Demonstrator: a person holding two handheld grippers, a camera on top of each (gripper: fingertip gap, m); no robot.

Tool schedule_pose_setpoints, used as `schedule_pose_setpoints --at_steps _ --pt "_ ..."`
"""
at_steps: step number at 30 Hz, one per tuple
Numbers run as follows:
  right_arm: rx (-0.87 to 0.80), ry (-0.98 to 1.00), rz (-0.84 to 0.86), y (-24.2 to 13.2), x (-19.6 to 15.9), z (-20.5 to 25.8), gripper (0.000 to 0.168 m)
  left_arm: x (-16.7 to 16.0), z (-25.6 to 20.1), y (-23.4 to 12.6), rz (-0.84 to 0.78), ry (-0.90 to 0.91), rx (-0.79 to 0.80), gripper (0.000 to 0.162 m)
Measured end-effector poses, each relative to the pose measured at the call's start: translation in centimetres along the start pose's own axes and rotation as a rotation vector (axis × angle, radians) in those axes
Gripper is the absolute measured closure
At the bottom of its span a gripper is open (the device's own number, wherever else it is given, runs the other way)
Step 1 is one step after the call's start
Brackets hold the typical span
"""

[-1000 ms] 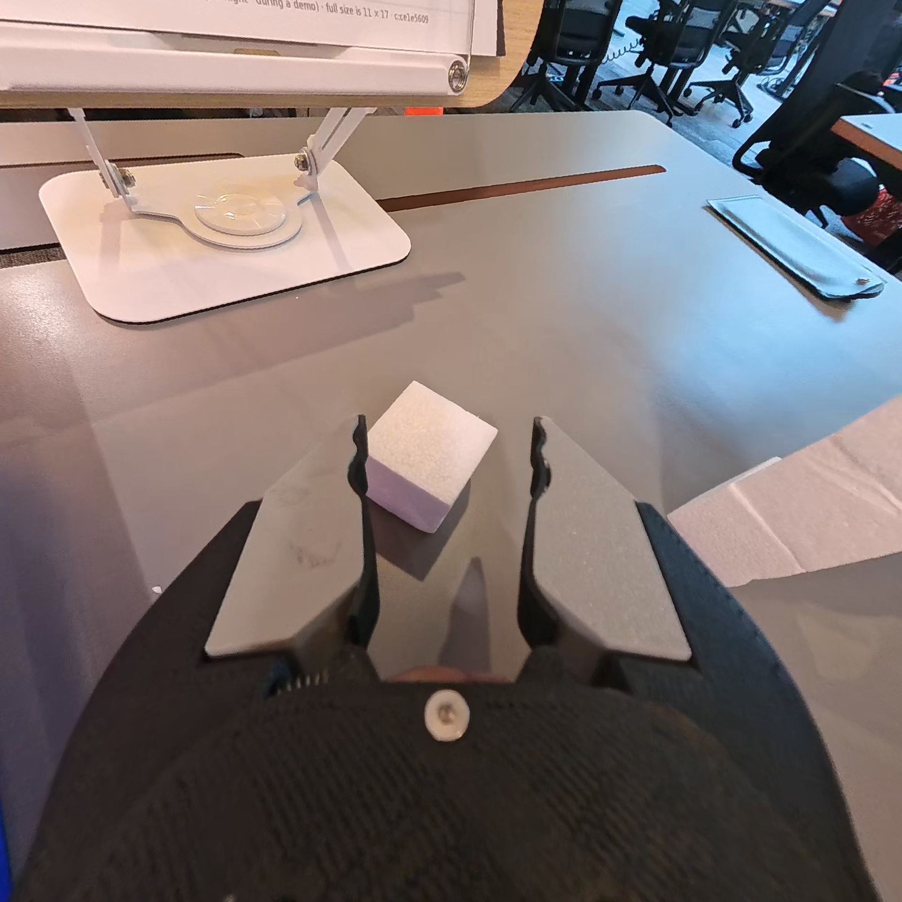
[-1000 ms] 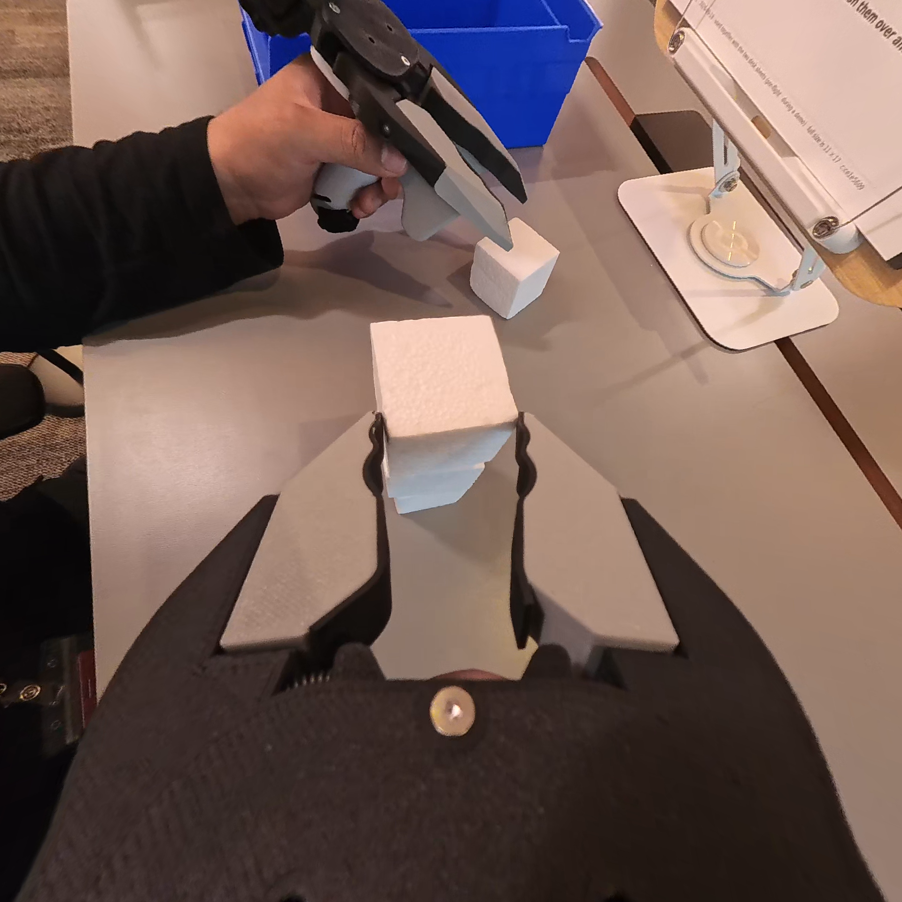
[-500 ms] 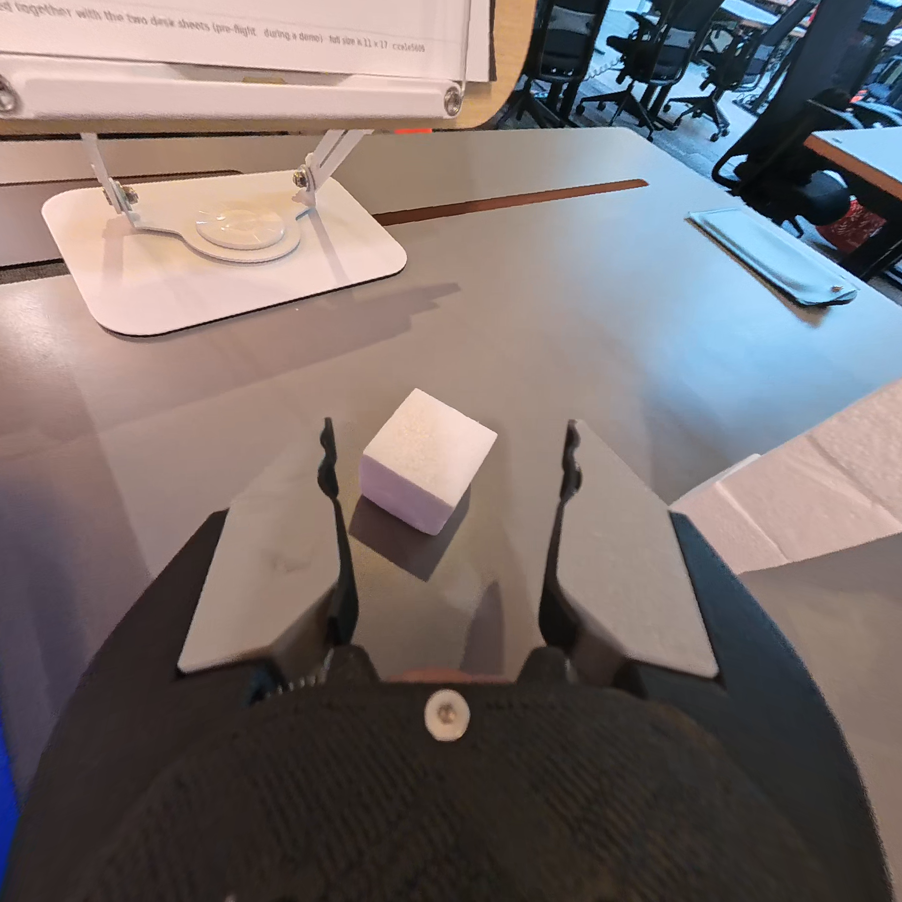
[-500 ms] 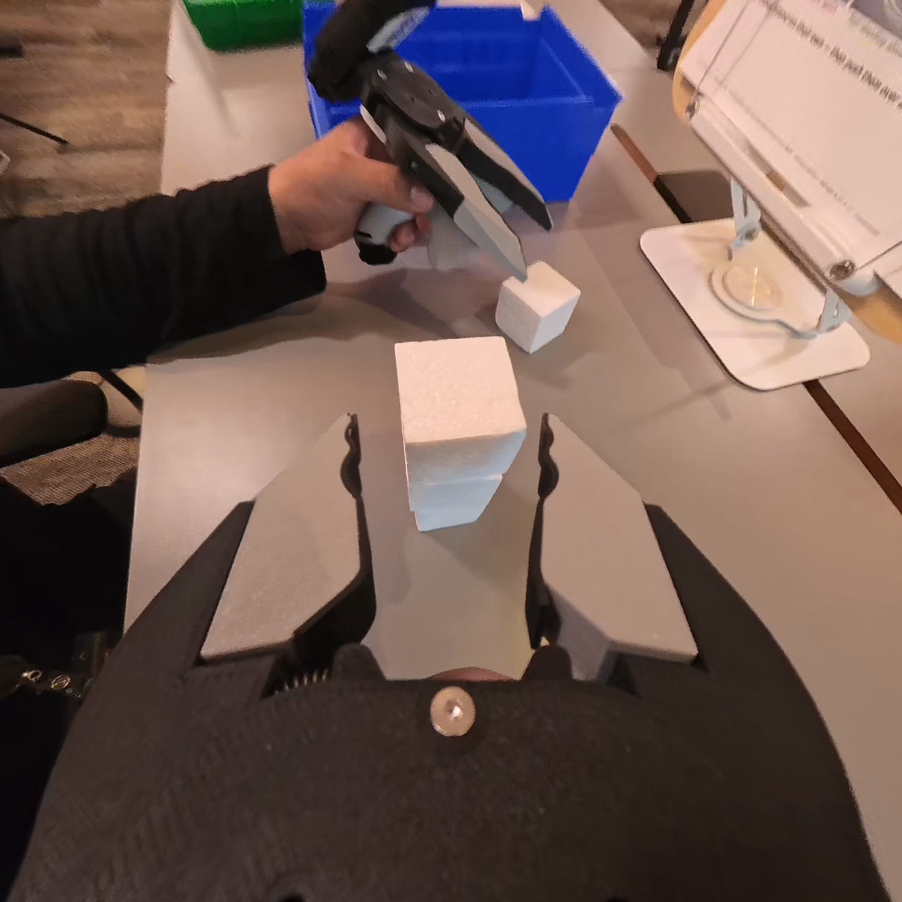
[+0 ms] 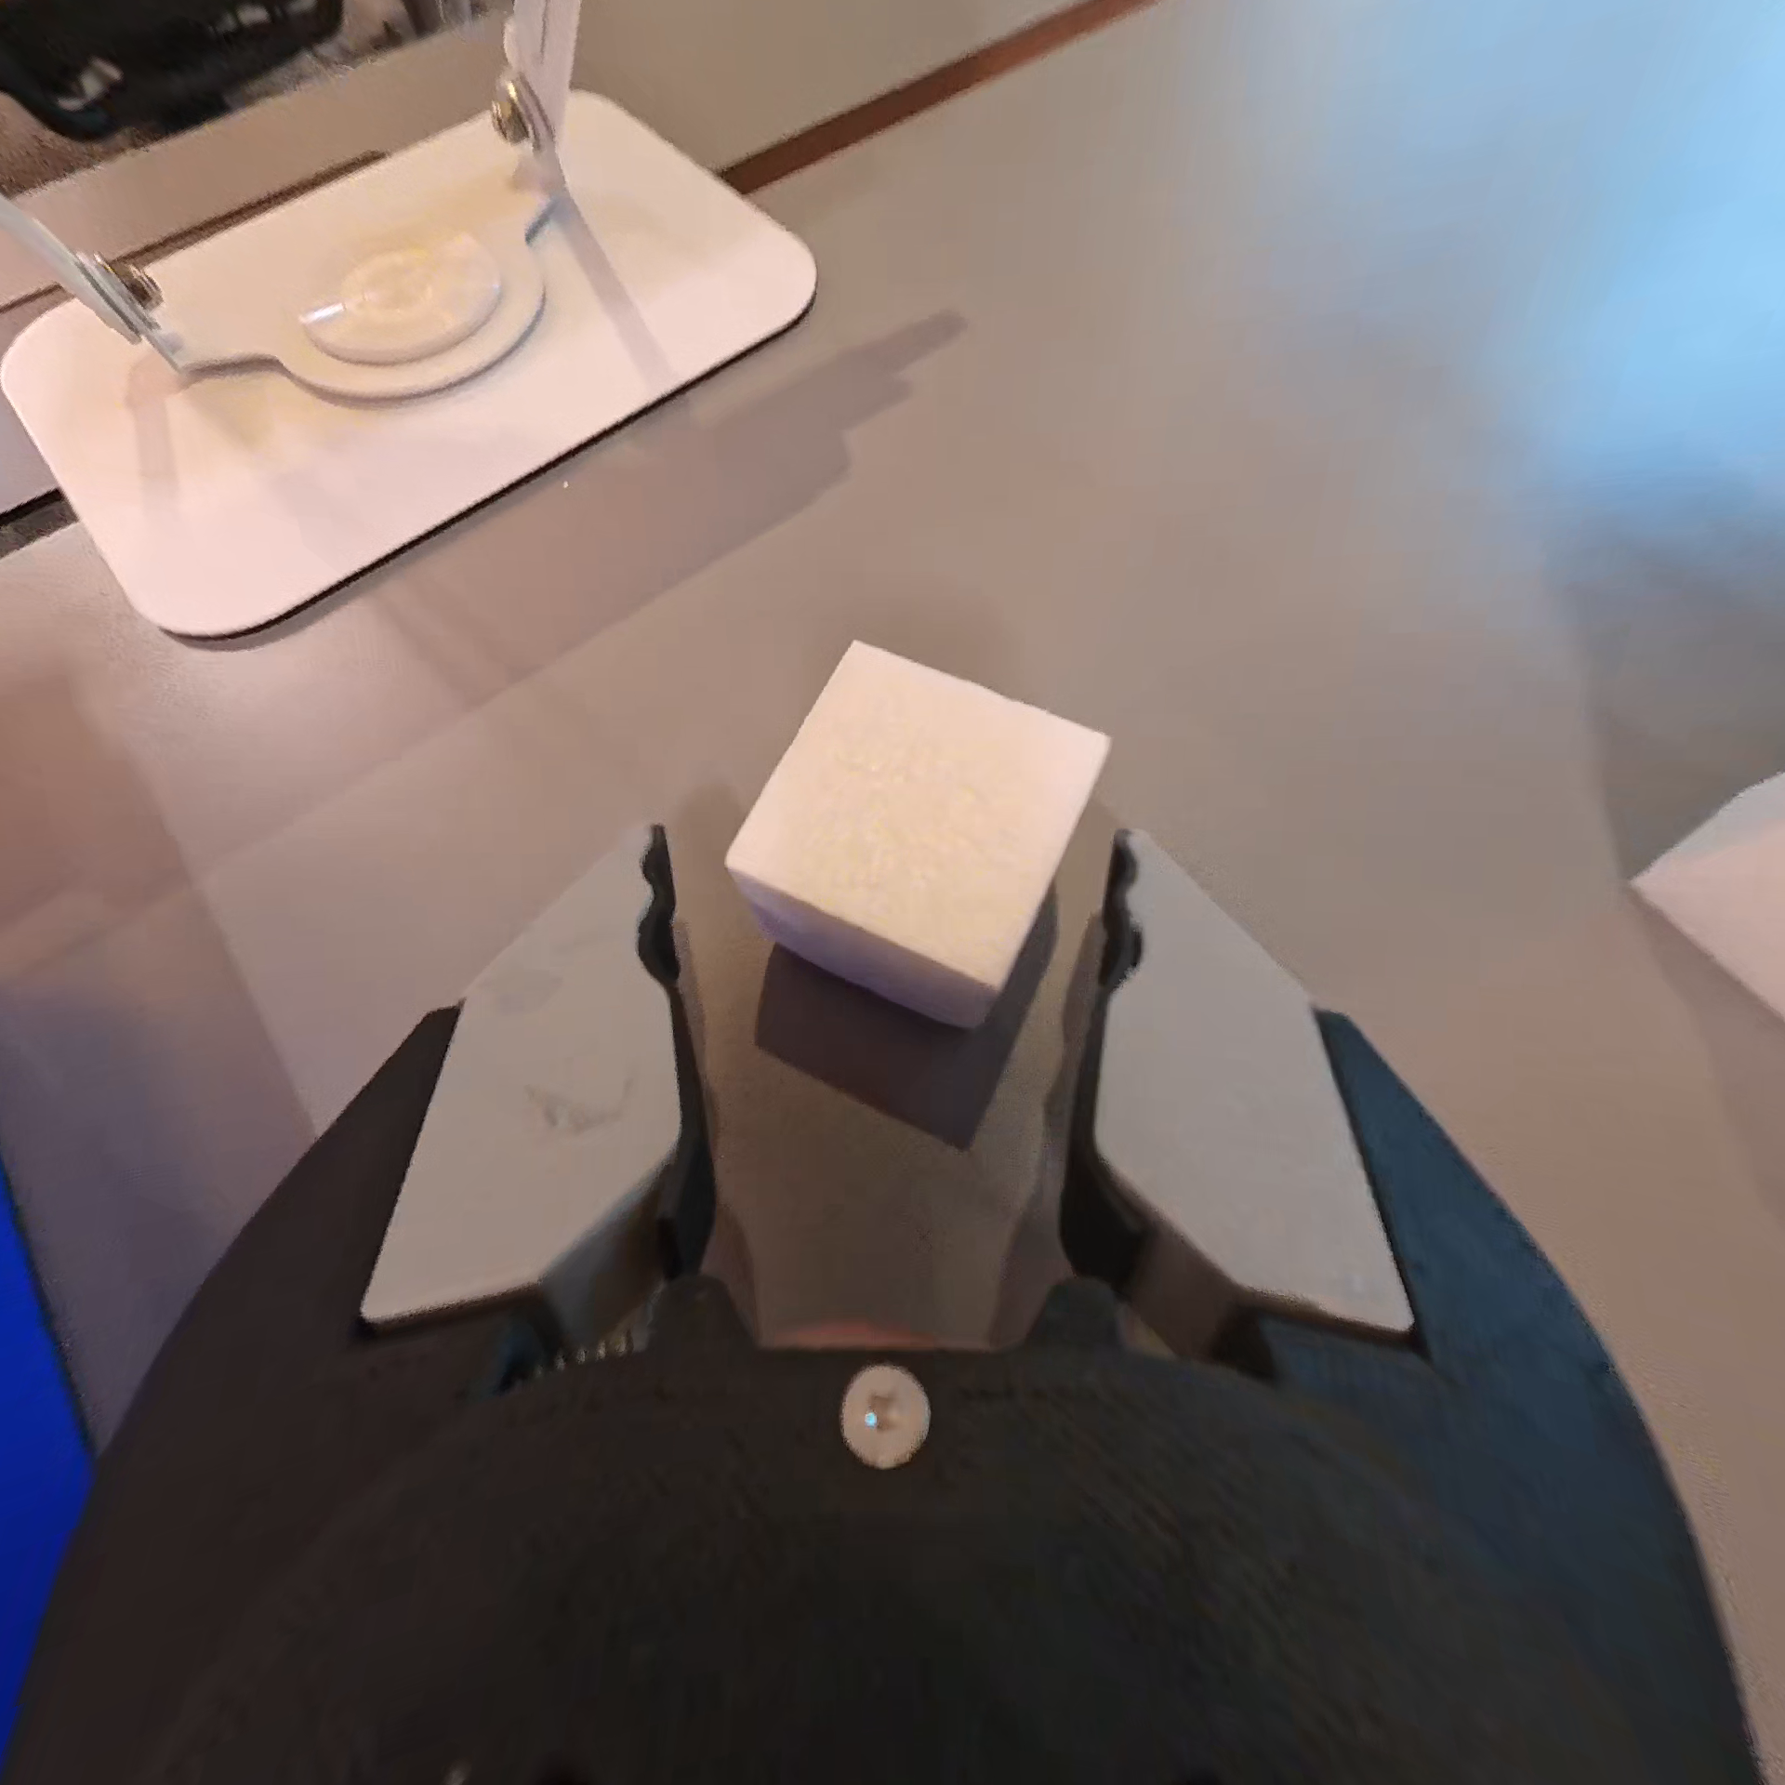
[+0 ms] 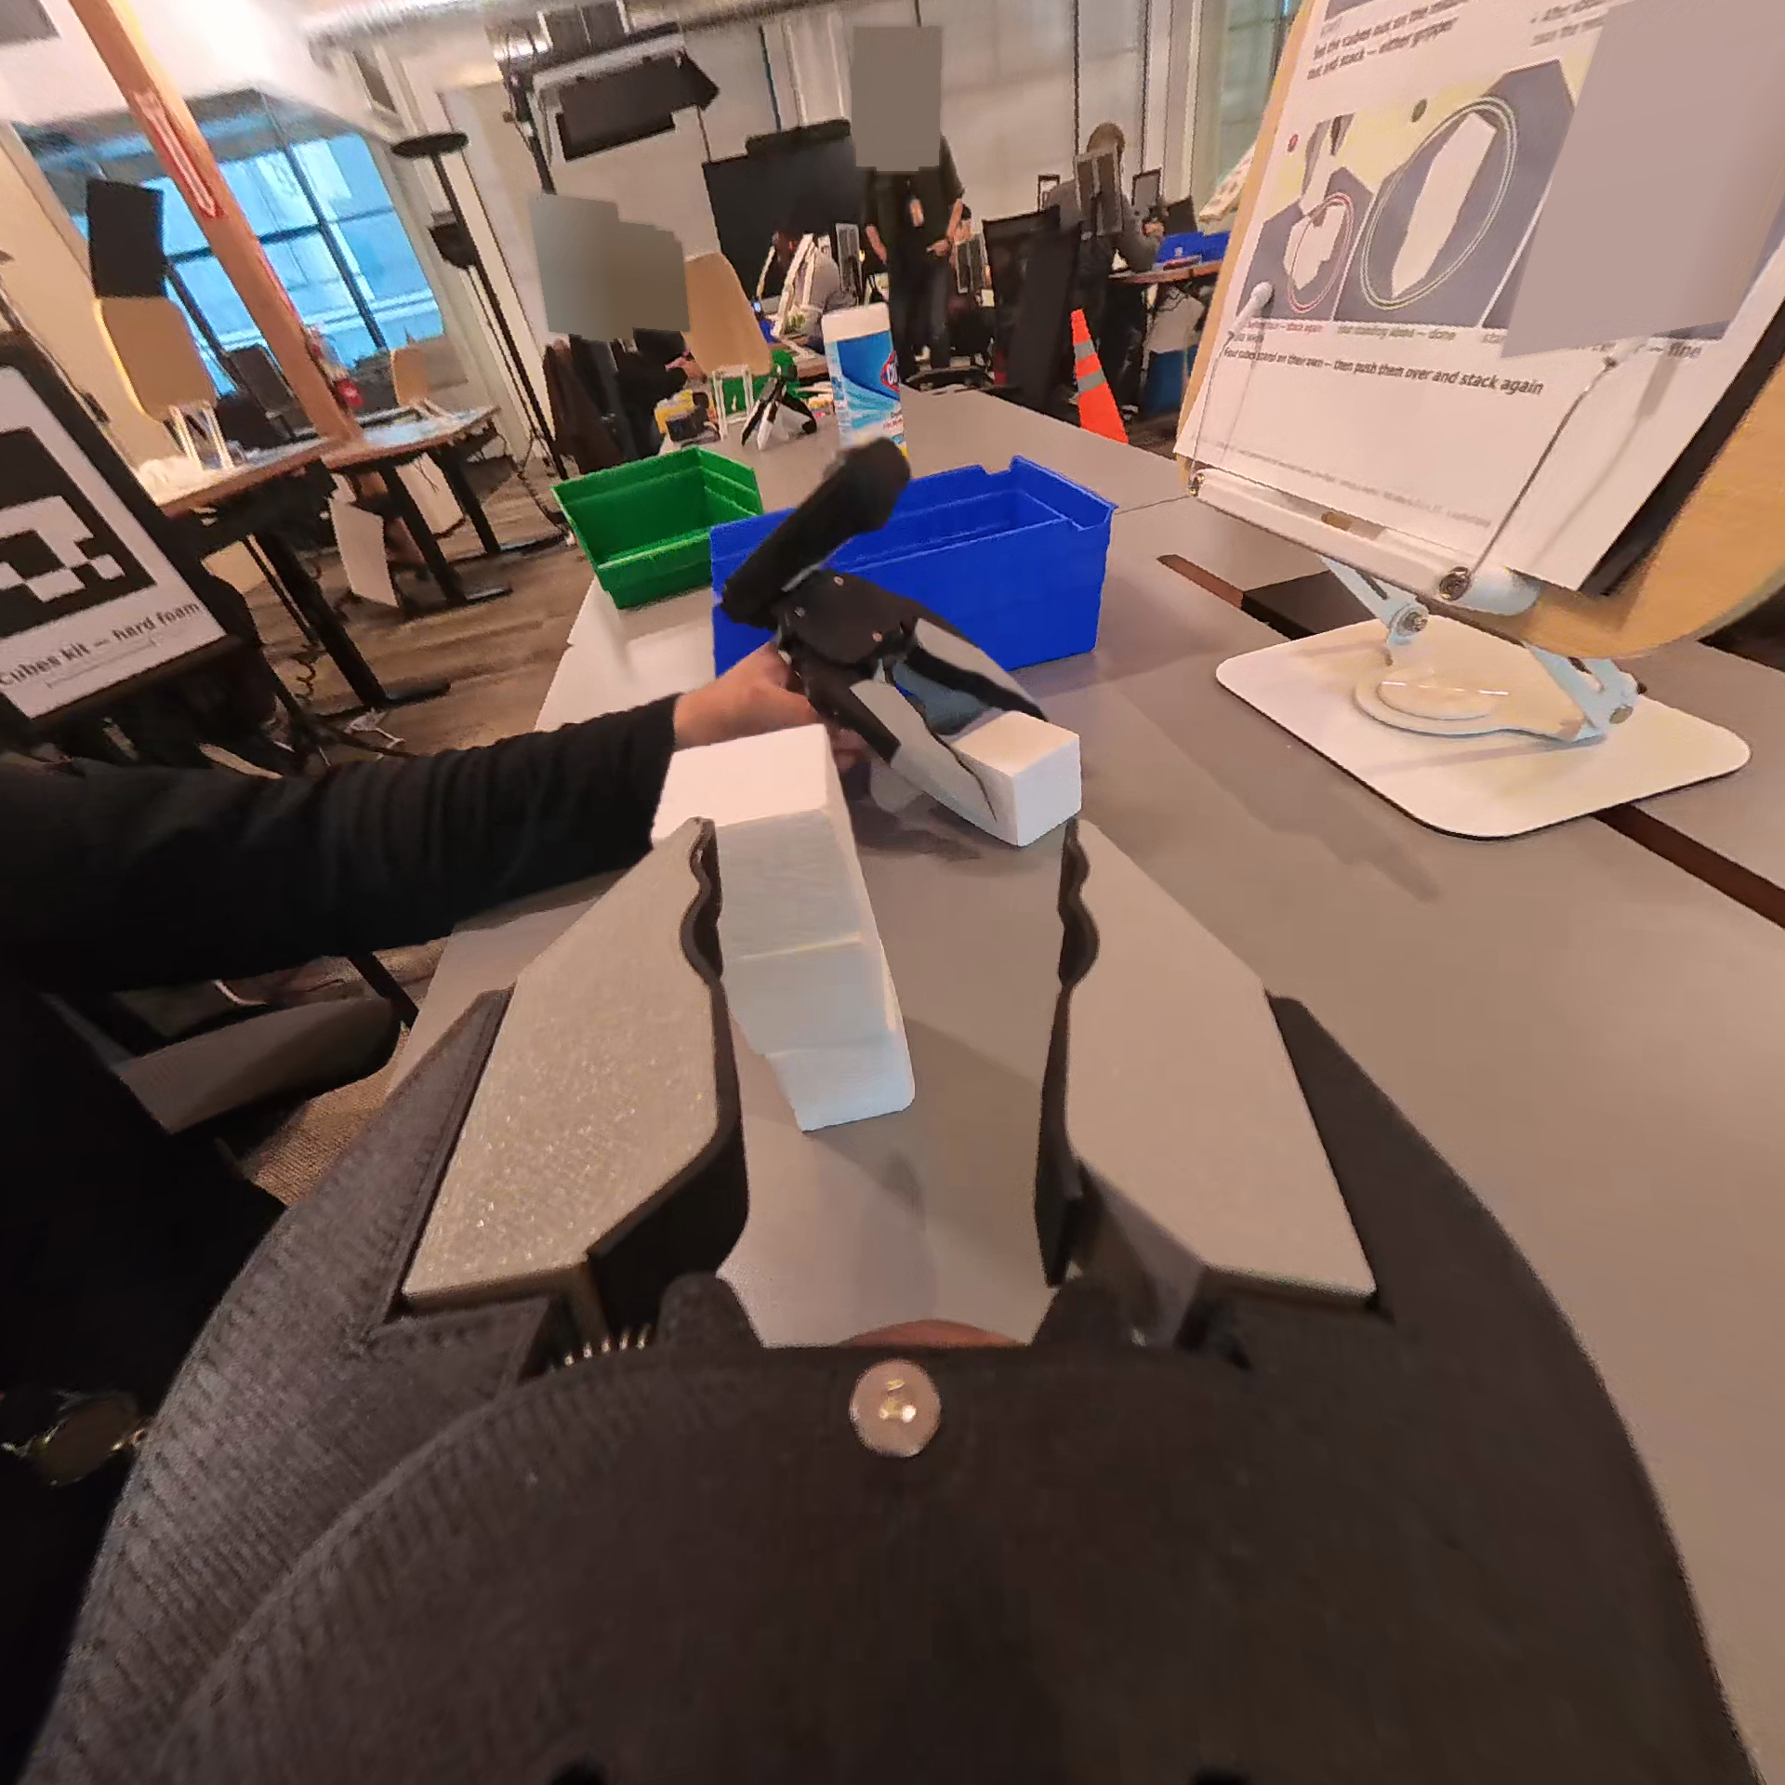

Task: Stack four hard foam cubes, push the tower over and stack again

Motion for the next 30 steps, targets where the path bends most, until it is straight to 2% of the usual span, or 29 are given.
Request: schedule_pose_setpoints --at_steps 2,6,9,13,16,19,21,23,26,30 --pt "-0.002 -0.014 0.002 0.1 -0.2 0.0 0.102 -0.4 -0.1 0.6 0.058 0.022 -0.004 0.082" --pt "-0.024 -0.089 0.055 0.6 -1.0 0.1 0.104 0.3 -0.5 -0.1 0.030 0.048 -0.024 0.097" --pt "-0.021 -0.123 0.062 0.9 -1.1 0.5 0.104 2.3 -0.9 -1.8 -0.103 0.015 -0.065 0.097" --pt "-0.038 -0.163 0.030 0.7 -0.5 0.7 0.104 5.6 -2.6 -5.2 -0.364 -0.037 -0.242 0.097" --pt "-0.039 -0.181 -0.031 0.4 0.6 1.3 0.102 7.3 -4.5 -7.4 -0.491 0.028 -0.352 0.097" --pt "-0.056 -0.218 -0.116 0.5 2.3 2.7 0.104 7.9 -6.7 -8.6 -0.543 0.150 -0.424 0.097" --pt "-0.046 -0.220 -0.138 1.6 3.3 4.1 0.110 8.0 -8.2 -9.0 -0.547 0.223 -0.473 0.097" --pt "-0.015 -0.243 -0.089 3.6 3.7 5.8 0.116 8.0 -9.3 -9.2 -0.547 0.280 -0.500 0.097" --pt "-0.035 -0.338 0.026 7.3 4.1 7.7 0.103 8.1 -10.1 -9.5 -0.565 0.316 -0.507 0.097" --pt "-0.040 -0.483 0.120 11.4 4.7 9.6 0.098 8.3 -10.2 -10.1 -0.597 0.311 -0.519 0.097"
Point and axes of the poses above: each gripper's, where its closed fingertips meet, y out along the fingers, x out of its top, z = x × y across the jaws, the point moved 8 cm from there along -y, back along the fingers, and after that the axes turned 10 degrees about -z, right-handed, at the moved point
